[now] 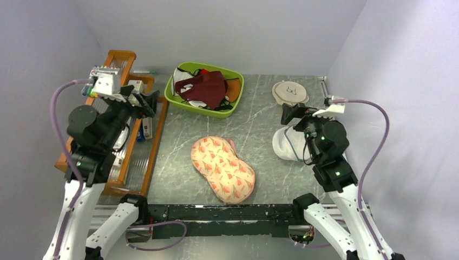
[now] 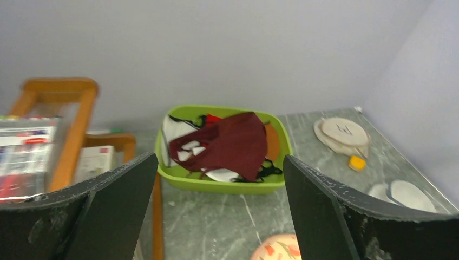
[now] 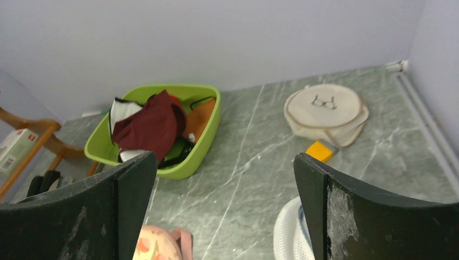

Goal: Unzip the laundry bag and remove the bra

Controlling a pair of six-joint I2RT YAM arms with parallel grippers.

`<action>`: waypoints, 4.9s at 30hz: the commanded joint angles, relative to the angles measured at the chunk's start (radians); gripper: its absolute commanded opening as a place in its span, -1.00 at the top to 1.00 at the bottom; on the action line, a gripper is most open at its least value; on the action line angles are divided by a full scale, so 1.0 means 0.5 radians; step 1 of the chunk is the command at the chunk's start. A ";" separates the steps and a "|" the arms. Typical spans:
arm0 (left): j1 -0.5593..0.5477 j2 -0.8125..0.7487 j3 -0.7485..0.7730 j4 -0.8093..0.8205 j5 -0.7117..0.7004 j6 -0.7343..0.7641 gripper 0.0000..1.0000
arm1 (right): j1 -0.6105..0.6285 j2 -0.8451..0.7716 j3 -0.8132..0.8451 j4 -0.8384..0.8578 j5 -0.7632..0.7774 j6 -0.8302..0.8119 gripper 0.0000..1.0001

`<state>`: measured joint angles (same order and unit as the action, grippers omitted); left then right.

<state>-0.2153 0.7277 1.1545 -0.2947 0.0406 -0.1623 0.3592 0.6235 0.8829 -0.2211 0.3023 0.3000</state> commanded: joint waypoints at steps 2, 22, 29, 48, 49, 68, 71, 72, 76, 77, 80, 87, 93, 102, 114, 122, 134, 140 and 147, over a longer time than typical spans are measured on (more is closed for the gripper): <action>0.019 0.189 -0.142 0.268 0.500 -0.145 -0.96 | 0.094 0.121 -0.127 0.224 0.023 0.186 -0.99; -0.168 0.749 -0.308 0.257 1.116 -0.199 -0.98 | 0.218 0.550 -0.531 0.334 -0.033 0.434 -0.99; -0.195 0.847 -0.269 0.152 1.019 -0.156 -0.98 | 0.221 0.646 -0.679 0.491 -0.590 0.378 -0.99; -0.791 0.989 -0.339 -0.044 0.568 -0.133 -0.98 | 0.364 1.308 -0.795 0.509 -1.399 0.207 -0.98; -0.816 0.974 -0.384 -0.022 0.569 -0.166 -0.98 | 0.364 1.275 -0.843 0.505 -1.386 0.211 -0.97; -1.106 0.711 -0.848 0.409 0.433 -0.577 -0.98 | 0.365 1.157 -1.135 1.174 -1.622 0.611 0.57; -1.180 0.668 -0.840 0.352 0.337 -0.518 -0.98 | 0.352 1.376 -0.950 1.185 -1.688 0.520 0.81; -1.208 0.646 -0.841 0.337 0.289 -0.495 -0.98 | 0.345 1.449 -0.889 1.195 -1.727 0.494 0.86; -1.346 0.525 -0.845 0.274 0.072 -0.326 -0.98 | 0.288 1.764 -0.623 1.151 -1.912 0.425 0.98; -1.379 0.492 -0.851 0.273 0.010 -0.269 -0.98 | 0.278 1.818 -0.557 1.122 -1.937 0.399 0.98; -1.472 0.427 -0.894 0.301 -0.058 -0.106 -0.98 | 0.277 1.957 -0.325 0.896 -1.876 0.280 0.92; -1.640 0.480 -0.975 0.422 -0.209 0.082 -0.96 | 0.210 1.820 -0.194 0.536 -1.560 0.109 0.01; -1.679 0.553 -1.050 0.736 -0.170 0.003 -0.96 | 0.208 1.441 -0.455 0.351 -1.422 0.068 -0.67; -1.731 0.666 -1.087 0.977 -0.205 0.017 -0.99 | 0.219 1.088 -1.054 0.858 -1.834 0.576 -0.76; -1.761 0.487 -1.141 0.969 -0.379 -0.032 -0.99 | 0.340 1.614 -1.343 2.043 -1.946 1.187 -0.12; -1.769 0.420 -1.132 0.863 -0.436 -0.053 -0.99 | 0.346 1.998 -1.357 2.783 -2.169 1.537 0.68; -1.772 0.301 -0.954 0.323 -0.165 0.550 -0.99 | -0.081 1.911 -1.458 3.183 -2.598 1.828 1.00; -1.781 0.353 -0.978 0.241 -0.102 0.793 -0.98 | -0.091 1.431 -1.178 1.873 -2.494 1.284 1.00; -1.821 0.444 -1.027 0.258 -0.232 1.135 -0.99 | -0.101 1.120 -0.757 0.844 -2.440 0.726 1.00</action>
<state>-1.1114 0.9401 0.6579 -0.1642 -0.0551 0.2733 0.3199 1.2343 0.4416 0.5098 -0.9161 0.8444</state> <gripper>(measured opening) 0.993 0.029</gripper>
